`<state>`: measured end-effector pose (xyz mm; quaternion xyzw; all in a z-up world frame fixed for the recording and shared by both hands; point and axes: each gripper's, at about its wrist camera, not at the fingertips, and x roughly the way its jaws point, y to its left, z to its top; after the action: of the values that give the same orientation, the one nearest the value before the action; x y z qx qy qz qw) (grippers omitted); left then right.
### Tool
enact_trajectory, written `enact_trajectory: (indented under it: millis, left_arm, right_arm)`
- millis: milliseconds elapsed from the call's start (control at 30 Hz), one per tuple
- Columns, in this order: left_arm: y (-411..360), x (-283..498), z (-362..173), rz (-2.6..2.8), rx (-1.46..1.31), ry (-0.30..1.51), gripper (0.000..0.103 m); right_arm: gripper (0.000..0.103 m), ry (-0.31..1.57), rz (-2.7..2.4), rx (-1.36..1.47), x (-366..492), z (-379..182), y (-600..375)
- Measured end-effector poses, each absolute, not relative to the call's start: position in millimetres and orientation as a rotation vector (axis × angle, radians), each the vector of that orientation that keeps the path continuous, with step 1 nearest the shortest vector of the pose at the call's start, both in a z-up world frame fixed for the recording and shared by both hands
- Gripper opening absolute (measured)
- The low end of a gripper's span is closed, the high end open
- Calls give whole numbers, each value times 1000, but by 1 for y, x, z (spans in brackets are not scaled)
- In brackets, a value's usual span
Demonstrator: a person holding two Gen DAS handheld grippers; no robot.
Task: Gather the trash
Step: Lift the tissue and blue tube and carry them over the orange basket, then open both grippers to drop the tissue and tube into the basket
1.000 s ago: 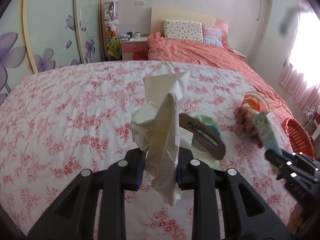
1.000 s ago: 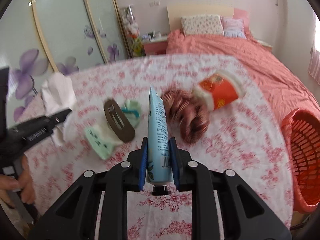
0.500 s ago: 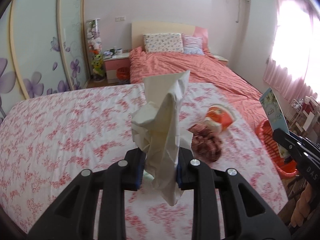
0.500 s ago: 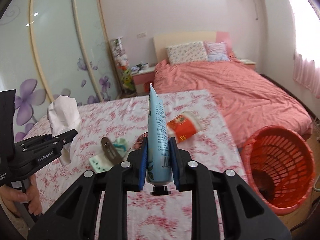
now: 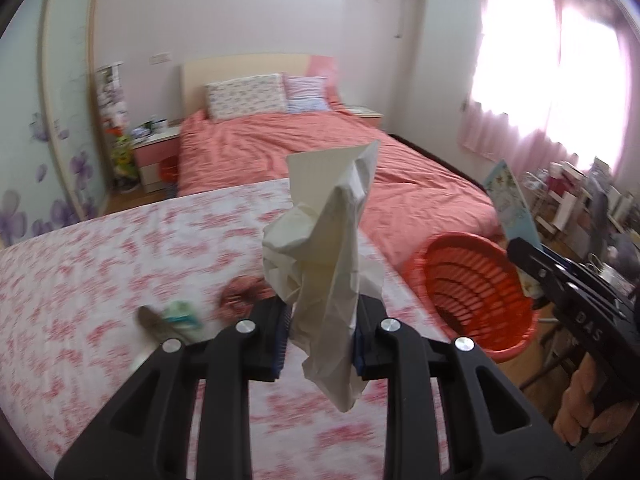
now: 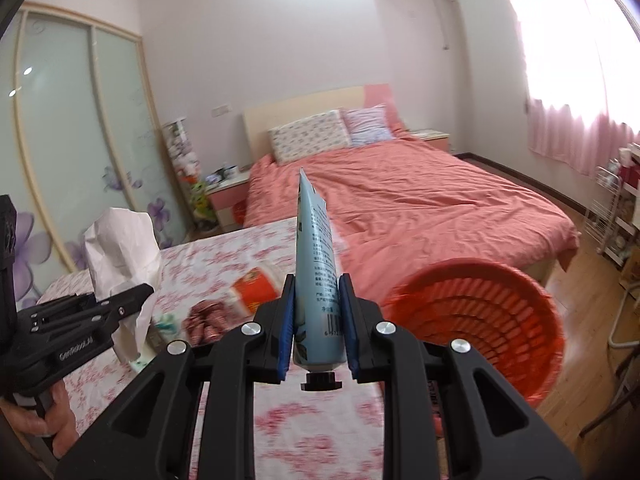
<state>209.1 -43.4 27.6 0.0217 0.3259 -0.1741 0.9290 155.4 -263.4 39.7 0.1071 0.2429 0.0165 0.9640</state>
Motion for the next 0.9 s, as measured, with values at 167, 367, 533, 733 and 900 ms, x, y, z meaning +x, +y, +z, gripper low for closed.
enact_trajectory:
  millis: [167,367,533,733,900]
  left_arm:
    - [-89,214,21,-456,52,674,25]
    - [-153,224,5,-581,68,700,25]
    - [-192,230,-5,-660,86,708,25]
    - [-229,243,-23,-712,101,741,26]
    - [-246,256,-45,-714,119,777,27]
  right_arm:
    - [21,479,-29,263,152,37,-302]
    - [21,485,-82,341,156,25,-347]
    - [21,491,-112,383,160,13,-370]
    - [22,507,-128,443,169,-4,-395]
    - [22,526,-142,480,175,-15,-410]
